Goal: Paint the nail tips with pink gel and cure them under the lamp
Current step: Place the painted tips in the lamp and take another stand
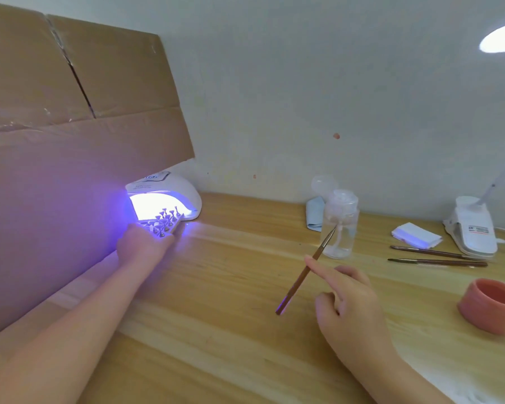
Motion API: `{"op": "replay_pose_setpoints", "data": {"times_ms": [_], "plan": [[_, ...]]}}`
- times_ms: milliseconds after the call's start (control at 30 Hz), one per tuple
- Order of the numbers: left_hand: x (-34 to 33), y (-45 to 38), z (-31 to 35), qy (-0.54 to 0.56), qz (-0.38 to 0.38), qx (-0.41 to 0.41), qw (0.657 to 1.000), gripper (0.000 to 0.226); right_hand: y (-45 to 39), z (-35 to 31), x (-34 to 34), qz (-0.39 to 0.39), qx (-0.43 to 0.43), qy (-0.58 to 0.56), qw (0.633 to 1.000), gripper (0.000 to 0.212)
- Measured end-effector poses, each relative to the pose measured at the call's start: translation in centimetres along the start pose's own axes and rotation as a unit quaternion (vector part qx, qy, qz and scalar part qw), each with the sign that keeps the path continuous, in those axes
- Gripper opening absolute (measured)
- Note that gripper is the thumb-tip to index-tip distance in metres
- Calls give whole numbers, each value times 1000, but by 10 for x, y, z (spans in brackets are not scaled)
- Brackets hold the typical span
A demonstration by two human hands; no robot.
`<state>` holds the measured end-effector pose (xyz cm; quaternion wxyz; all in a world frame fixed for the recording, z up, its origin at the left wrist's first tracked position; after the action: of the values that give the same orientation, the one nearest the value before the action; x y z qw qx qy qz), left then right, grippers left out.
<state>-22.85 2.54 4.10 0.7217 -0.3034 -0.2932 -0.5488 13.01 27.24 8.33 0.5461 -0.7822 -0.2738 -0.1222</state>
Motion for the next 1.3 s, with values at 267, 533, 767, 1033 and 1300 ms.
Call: {"op": "replay_pose_setpoints", "data": {"times_ms": [267,533,767,1033,1300], "plan": [[-2,85,6,15,-112,-101,988,76,-6,-1,30,39,-64,-59,995,56],[-41,211,78,29,-298,-277,913,81,-15,11,82,83,-119,-87,986,54],[-99,308,153,69,-395,-352,846,83,38,42,158,77,-47,48,995,48],[-132,327,196,104,-348,-321,875,76,62,66,188,99,-40,116,987,49],[-112,333,188,123,-260,-309,907,65,60,69,173,63,-28,126,990,49]]}}
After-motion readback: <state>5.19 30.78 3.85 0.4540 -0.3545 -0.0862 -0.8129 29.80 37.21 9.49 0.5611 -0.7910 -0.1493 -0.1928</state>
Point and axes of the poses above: each hand's wrist, its own y-axis away from the middle knuckle, its own x-axis out of the back of the hand, z = x × y, the point moved 10 cm from there along -y, towards the middle knuckle, and after that the axes turned 11 degrees about x, right-handed, at the moved point
